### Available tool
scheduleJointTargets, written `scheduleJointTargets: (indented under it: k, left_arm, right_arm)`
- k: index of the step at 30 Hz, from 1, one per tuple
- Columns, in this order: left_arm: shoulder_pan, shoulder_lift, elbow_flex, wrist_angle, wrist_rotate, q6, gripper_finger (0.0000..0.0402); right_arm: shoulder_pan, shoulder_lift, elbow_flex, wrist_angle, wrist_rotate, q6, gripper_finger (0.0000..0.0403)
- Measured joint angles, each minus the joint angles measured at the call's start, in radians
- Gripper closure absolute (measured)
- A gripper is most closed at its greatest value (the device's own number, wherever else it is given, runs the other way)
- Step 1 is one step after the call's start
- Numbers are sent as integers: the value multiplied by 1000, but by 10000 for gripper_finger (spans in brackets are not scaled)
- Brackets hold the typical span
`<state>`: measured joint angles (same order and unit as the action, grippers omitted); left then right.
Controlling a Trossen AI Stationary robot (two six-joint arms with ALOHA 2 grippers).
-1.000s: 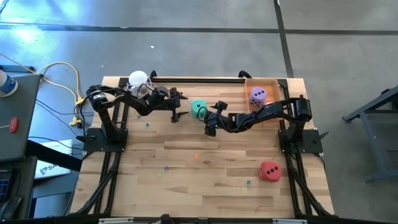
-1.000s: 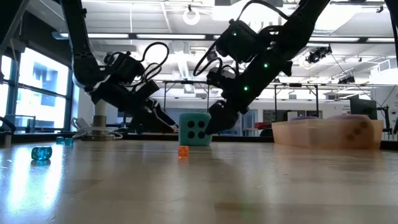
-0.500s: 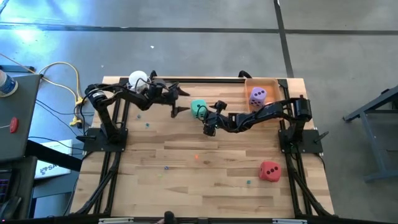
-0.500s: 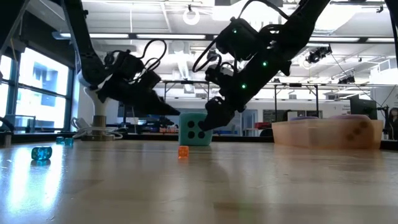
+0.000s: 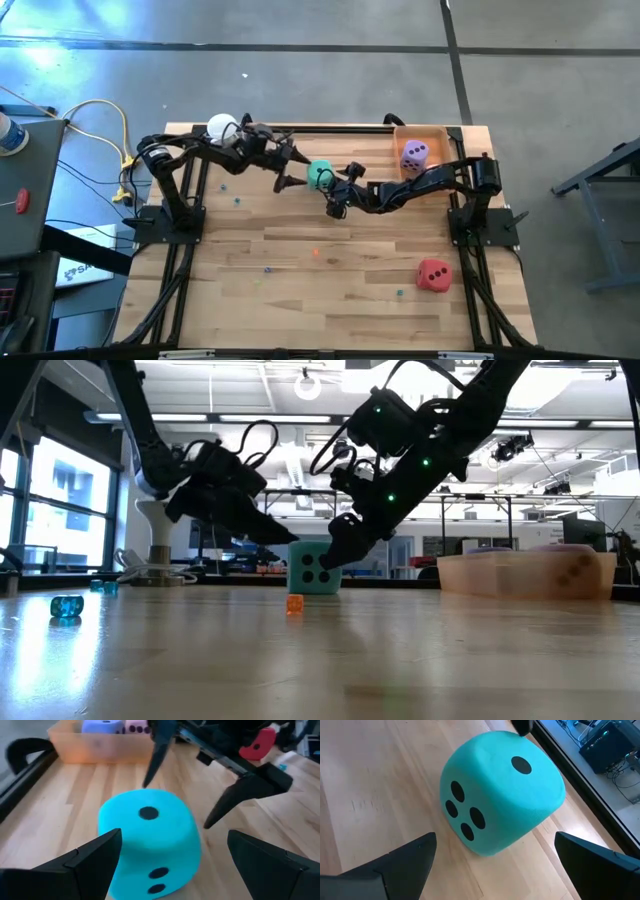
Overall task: Pick & Place Dice
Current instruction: Put the green large die into the orange bin
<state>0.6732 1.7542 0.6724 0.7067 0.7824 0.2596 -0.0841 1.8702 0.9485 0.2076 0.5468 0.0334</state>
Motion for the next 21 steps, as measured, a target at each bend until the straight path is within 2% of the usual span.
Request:
scheduleJointTargets:
  k: [7, 17, 21]
  left_arm:
    - [-9, 17, 2, 9, 6, -4, 49]
    - [-33, 42, 3, 14, 125, -78, 49]
    - [-52, 42, 3, 16, 127, -100, 49]
  right_arm:
    - [0, 0, 0, 0, 0, 0, 5]
    - [0, 0, 0, 7, 0, 0, 5]
    - [1, 0, 0, 5, -4, 20, 5]
